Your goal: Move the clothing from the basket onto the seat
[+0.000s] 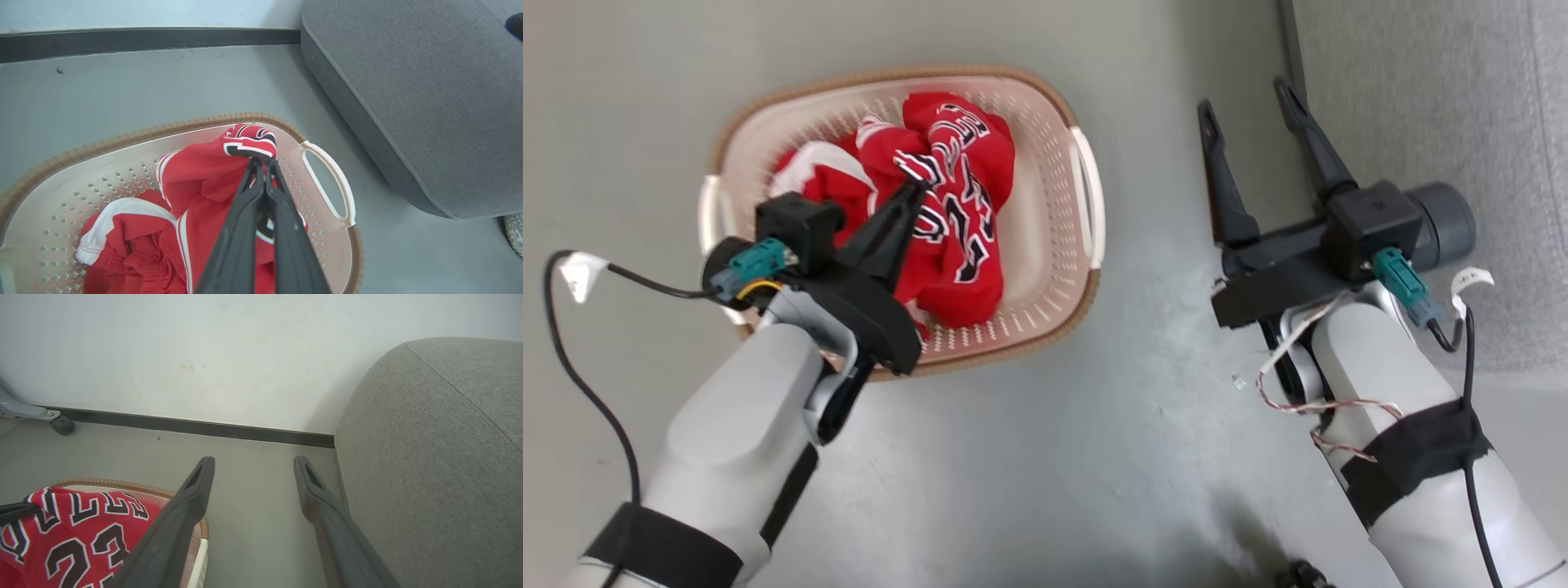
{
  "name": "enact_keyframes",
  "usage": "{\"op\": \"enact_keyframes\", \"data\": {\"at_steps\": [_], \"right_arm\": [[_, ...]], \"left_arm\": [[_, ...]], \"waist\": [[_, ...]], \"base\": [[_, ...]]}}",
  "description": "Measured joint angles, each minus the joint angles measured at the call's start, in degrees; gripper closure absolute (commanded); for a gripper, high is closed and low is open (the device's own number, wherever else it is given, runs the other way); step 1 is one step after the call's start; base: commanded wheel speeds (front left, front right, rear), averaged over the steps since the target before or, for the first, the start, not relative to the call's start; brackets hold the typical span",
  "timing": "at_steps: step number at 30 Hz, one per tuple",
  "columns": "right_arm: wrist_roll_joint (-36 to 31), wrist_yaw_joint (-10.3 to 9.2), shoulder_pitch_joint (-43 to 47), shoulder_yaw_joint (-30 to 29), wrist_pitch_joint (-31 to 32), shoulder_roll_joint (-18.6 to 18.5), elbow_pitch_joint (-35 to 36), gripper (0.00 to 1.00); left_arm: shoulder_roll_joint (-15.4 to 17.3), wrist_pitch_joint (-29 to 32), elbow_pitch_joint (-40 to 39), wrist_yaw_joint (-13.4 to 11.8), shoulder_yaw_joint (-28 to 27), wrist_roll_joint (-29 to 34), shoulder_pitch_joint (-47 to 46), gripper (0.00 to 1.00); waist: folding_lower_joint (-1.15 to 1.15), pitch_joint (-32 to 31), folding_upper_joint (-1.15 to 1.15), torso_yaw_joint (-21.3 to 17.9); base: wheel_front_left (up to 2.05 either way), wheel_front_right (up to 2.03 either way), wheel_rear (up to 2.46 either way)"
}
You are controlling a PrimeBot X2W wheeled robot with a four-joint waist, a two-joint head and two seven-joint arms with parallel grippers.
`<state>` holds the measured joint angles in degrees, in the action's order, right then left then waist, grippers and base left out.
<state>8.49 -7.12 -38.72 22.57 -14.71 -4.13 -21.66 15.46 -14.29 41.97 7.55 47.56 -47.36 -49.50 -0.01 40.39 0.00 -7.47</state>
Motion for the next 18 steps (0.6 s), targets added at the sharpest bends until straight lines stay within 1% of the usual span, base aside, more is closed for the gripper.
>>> {"op": "enact_keyframes", "data": {"at_steps": [7, 11, 18], "right_arm": [[0.3, 0.18, 3.1, -0.9, 0.0, -0.8, -2.6, 0.0], [1.6, 0.88, 4.7, -1.6, 0.0, -1.4, -4.1, 0.0], [2.6, 2.36, 7.8, -2.3, 0.0, -1.5, -6.0, 0.0]], "left_arm": [[-0.5, 0.0, -2.5, 0.0, -2.2, -2.1, 2.7, 1.0], [-0.8, 0.0, -3.3, 0.0, -3.8, -2.6, 3.9, 1.0], [-1.3, 0.0, -3.9, 0.0, -6.2, -2.6, 6.5, 1.0]], "waist": [[0.0, -5.6, 0.0, 2.5], [0.0, -8.9, 0.0, 3.9], [0.0, -14.8, 0.0, 6.1]], "base": [[0.0, 0.0, 0.0], [0.0, 0.0, 0.0], [0.0, 0.0, 0.0]]}}
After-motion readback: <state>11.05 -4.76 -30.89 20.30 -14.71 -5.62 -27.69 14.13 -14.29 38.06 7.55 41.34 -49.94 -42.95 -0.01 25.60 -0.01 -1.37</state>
